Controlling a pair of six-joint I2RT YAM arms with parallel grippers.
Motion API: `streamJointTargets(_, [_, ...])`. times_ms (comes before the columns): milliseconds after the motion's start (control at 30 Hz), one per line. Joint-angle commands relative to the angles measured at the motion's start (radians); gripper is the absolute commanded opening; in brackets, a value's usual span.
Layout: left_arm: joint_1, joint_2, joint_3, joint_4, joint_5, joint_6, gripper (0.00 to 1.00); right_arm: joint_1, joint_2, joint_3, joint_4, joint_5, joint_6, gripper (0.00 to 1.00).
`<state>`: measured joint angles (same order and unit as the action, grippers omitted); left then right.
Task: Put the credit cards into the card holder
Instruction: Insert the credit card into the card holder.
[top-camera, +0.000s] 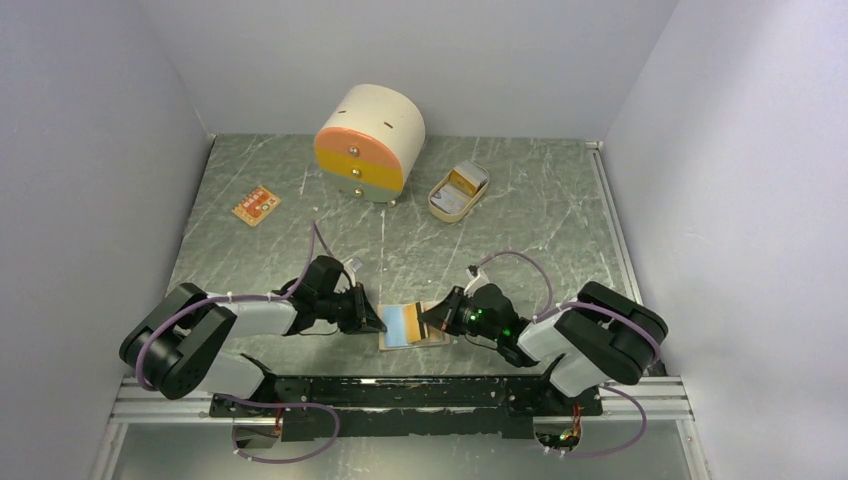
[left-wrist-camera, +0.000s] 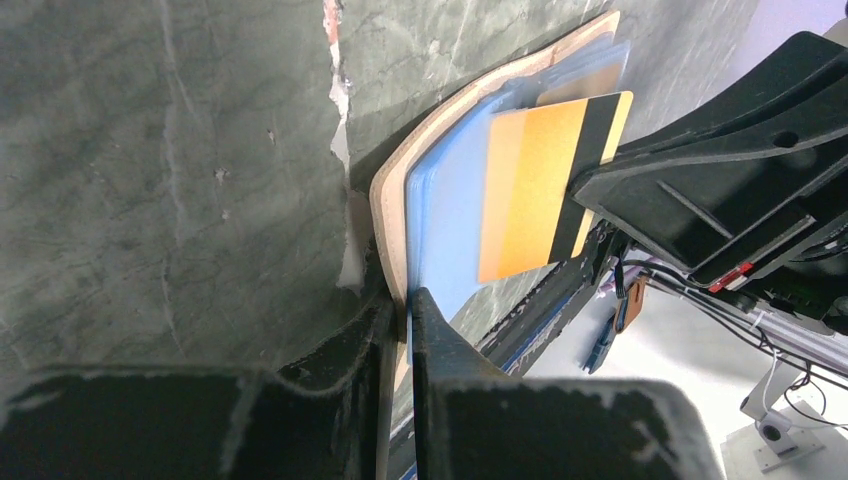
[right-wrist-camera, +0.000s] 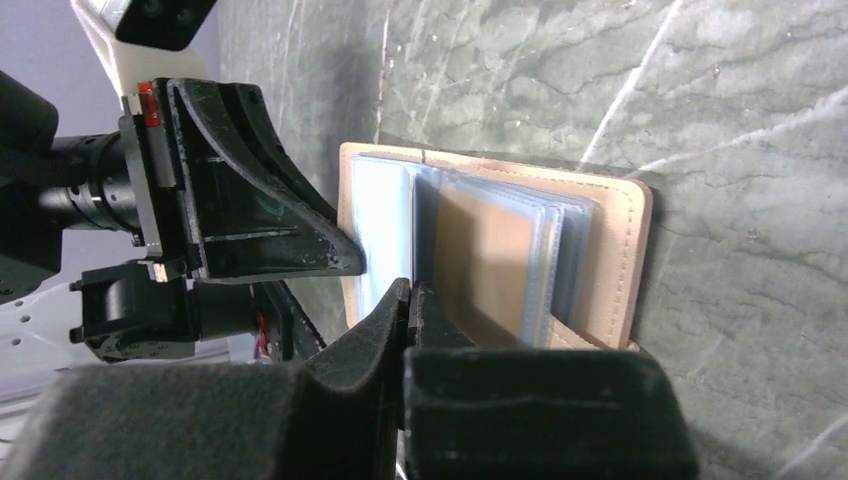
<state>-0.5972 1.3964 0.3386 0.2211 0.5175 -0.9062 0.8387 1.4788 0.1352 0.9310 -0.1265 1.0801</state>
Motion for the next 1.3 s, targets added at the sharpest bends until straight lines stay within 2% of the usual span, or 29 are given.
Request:
streamJointTargets(0, [0.004, 0.003, -0.015, 0.039, 0.008, -0.006, 0.15, 0.009, 0.036, -0.009, 0.033, 0.009, 0.014, 0.02])
streamJointTargets(133, [0.004, -0.003, -0.016, 0.035, 0.008, -0.008, 0.15, 0.018, 0.035, 0.013, -0.031, 0.019, 0.005, 0.15])
streamJointTargets(433, [0.004, -0.030, -0.013, 0.020, 0.007, -0.009, 0.15, 0.051, -0.129, 0.102, -0.436, 0.141, -0.059, 0.38])
streamJointTargets(667, [0.004, -0.018, -0.019, 0.041, 0.019, -0.014, 0.09, 0.062, -0.198, 0.135, -0.571, 0.181, -0.094, 0.40])
streamJointTargets(1000, [0.002, -0.022, -0.018, 0.049, 0.031, -0.018, 0.09, 0.115, -0.144, 0.166, -0.537, 0.162, -0.082, 0.40])
streamJointTargets(1267, [0.001, -0.005, -0.013, 0.074, 0.063, -0.023, 0.18, 0.144, -0.075, 0.199, -0.474, 0.147, -0.092, 0.40])
